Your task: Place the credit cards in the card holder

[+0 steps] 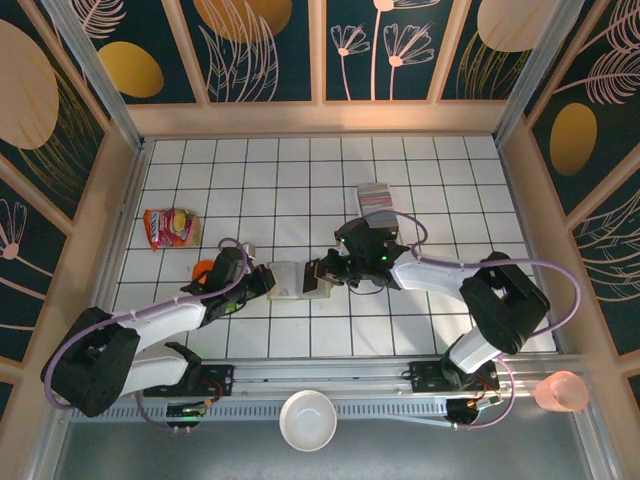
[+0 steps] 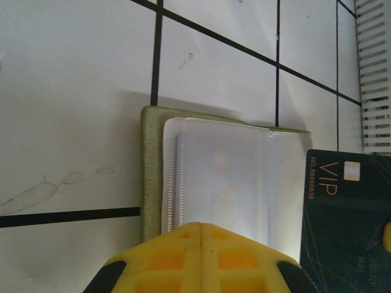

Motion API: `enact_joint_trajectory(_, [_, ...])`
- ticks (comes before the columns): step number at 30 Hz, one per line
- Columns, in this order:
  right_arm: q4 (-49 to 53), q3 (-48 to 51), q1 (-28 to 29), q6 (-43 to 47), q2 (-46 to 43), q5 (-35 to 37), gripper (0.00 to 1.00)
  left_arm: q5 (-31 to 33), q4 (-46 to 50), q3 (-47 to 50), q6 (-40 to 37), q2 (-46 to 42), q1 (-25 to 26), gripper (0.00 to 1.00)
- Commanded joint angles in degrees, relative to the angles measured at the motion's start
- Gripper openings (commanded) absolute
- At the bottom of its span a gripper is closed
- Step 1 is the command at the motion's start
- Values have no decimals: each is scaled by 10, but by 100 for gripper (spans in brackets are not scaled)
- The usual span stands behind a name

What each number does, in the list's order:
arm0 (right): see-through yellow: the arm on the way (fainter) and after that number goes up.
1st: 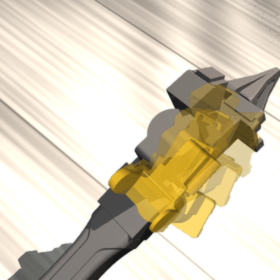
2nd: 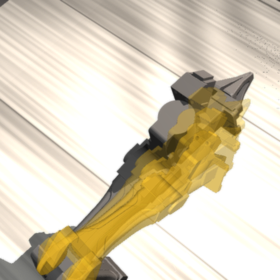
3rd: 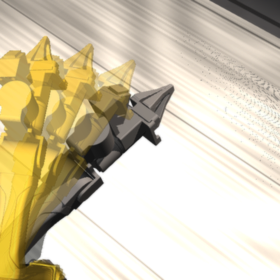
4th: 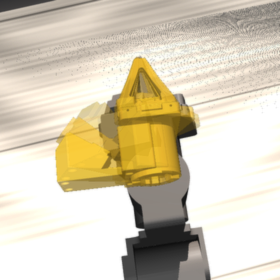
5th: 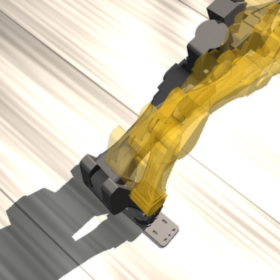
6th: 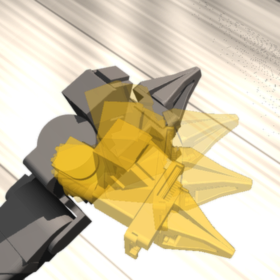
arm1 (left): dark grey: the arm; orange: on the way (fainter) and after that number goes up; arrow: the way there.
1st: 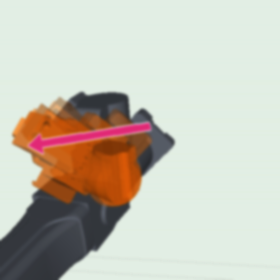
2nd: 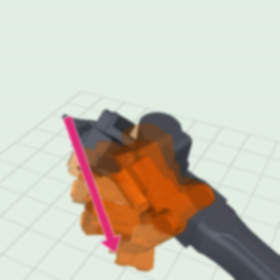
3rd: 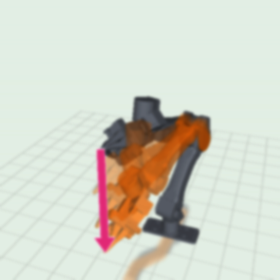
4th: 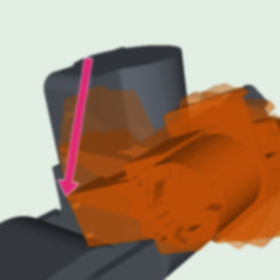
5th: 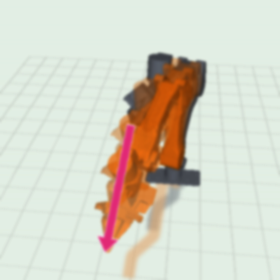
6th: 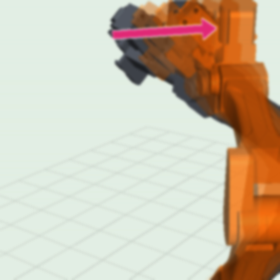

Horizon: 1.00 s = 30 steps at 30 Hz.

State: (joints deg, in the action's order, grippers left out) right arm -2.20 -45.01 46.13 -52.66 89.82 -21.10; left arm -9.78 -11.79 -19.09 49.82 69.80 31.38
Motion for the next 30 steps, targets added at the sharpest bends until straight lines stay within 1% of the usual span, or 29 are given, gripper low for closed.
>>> enact_joint_trajectory(1, [-30, -27, 9, 19, 18, 12, 0, 19, 8, 1, 1, -2, -4, 0])
enact_joint_trajectory(4, [-34, -31, 12, 28, 24, 21, 0, 11, 6, 2, -2, 8, -4, 0])
enact_joint_trajectory(10, [-40, -31, 17, 44, 39, 31, 0, 25, 17, 3, -13, 10, -4, 0])
enact_joint_trajectory(15, [-59, -33, 24, 43, 59, 21, 0, 20, 11, 3, -15, 20, -4, 0])
enact_joint_trajectory(22, [-93, -21, 30, 25, 59, 13, 0, 29, 13, 7, -21, 31, -4, 0])
enact_joint_trajectory(30, [-101, -18, 32, -2, 61, 17, 0, 35, 15, 14, -25, 36, -4, 0])
